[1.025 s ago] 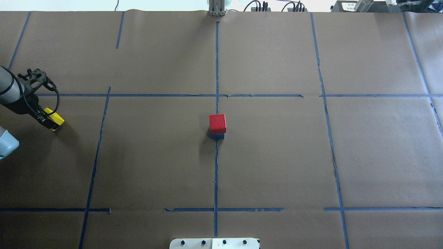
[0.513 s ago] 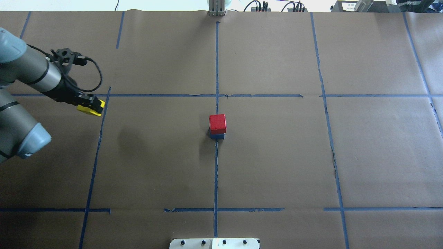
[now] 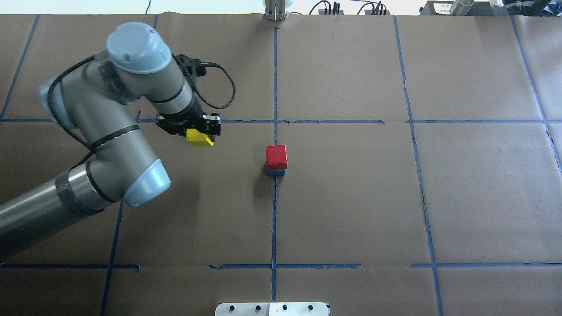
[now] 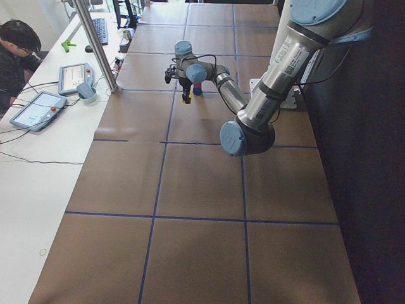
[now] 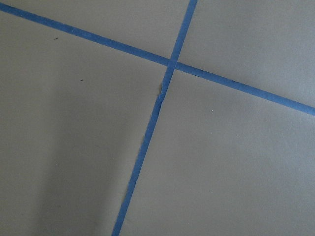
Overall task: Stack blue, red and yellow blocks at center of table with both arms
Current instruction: 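Carry the yellow cube with the left gripper onto the red cube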
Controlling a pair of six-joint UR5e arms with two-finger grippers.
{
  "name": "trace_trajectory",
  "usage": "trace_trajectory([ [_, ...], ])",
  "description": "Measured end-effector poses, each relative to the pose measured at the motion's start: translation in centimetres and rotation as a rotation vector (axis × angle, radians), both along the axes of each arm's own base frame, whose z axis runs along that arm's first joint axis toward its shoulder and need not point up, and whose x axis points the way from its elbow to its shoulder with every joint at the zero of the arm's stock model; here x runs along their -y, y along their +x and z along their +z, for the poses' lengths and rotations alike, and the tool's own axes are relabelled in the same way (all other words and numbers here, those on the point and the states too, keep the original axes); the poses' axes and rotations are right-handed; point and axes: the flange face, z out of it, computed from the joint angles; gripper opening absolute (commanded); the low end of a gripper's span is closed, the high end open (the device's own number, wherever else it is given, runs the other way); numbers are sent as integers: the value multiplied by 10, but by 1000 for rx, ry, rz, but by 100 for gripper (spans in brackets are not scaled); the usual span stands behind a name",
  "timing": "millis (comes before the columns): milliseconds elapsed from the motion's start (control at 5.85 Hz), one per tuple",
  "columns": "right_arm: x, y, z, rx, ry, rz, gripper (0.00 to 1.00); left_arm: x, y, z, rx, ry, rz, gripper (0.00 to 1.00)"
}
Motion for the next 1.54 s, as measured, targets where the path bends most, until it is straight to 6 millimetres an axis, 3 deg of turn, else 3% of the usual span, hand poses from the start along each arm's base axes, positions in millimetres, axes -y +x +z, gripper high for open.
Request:
trace_trajectory([
  [171,0,0,0,0,0,0,100,-17,33,-46,20,-26,-23,21],
  [342,0,0,0,0,0,0,100,-33,71,-81,47,-36,-44,22],
  [513,0,0,0,0,-1,-1,100,-40,102,-102,69,-49,-53,23],
  [854,0,0,1,0,-2,-1,100,-43,126,-110,87,-51,-51,23],
  [1367,0,-1,1,0,-2,-2,100,-34,124,-107,93,-40,-49,24],
  [1538,0,-1,1,0,-2,-2,100,-31,122,-107,93,-38,-52,42],
])
